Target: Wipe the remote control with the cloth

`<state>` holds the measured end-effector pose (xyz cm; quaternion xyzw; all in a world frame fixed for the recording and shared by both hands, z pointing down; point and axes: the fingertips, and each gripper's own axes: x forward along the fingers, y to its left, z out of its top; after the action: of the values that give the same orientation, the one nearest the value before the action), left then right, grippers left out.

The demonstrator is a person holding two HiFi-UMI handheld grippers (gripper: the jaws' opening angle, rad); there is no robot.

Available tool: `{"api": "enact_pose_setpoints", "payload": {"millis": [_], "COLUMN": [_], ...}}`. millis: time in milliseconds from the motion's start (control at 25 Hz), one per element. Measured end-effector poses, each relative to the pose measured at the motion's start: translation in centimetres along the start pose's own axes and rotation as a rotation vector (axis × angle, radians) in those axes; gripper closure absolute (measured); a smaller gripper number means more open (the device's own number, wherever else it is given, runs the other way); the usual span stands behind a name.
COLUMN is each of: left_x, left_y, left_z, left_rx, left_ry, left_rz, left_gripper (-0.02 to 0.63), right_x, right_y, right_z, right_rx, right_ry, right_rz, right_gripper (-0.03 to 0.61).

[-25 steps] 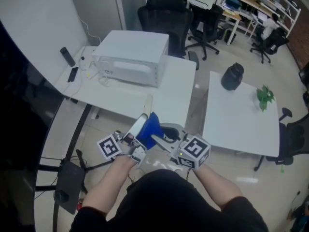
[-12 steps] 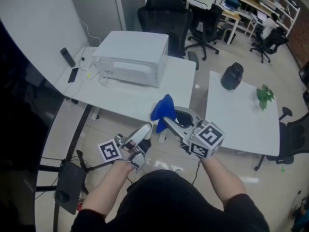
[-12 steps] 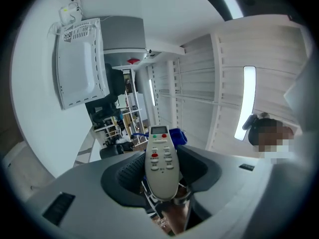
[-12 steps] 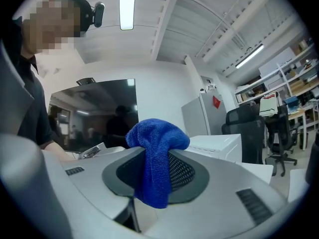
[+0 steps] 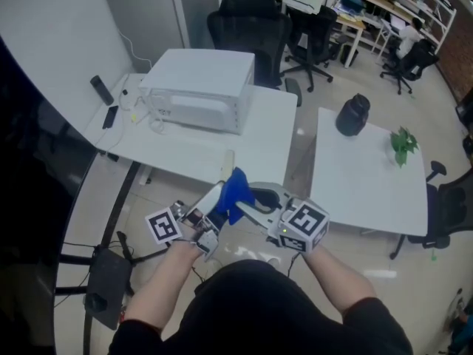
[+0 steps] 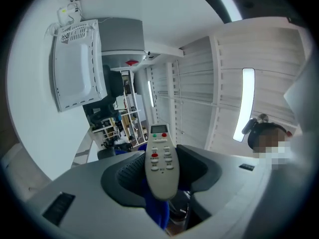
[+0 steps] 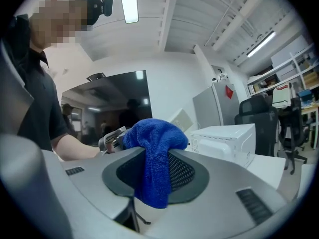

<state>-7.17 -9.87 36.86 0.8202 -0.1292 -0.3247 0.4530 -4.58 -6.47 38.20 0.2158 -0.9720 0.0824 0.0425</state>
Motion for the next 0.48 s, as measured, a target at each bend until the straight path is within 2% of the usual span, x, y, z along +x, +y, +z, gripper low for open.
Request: {"api": "enact_pose_setpoints", "payload": {"millis": [120,240,400,480], "left_x": [-0.2,-0.4,-0.5,-0.6], "left_y": [-0.2,-0.1,0.7,1.2], "left_z": [-1.9,-3.1,-3.2,-3.1], "left_rx": [0.001,0.037,0.097,0.155], "left_ry": [0.082,0.137,0.143,0.140], "left_rz": [-0.002,0.014,0.062,0.099], "left_gripper": [0.411,0.411,0.411,0.411], "right_x": [-1.2,-2.0,-2.5,-2.9], "right_y": [-2.2,-3.8,-4.1,-4.1], "right_z": [1.2,2.3,2.4,2.3], "right_rx": [-0.001,-0.001,-0.007,-0.015], "right_ry": [-0.035,-0.061,-0.063,-0.065], "right_rz": [-0.067,-0.118,-0.138,-0.157], "right_gripper": [0.455,0.456,0.454,0.454]}}
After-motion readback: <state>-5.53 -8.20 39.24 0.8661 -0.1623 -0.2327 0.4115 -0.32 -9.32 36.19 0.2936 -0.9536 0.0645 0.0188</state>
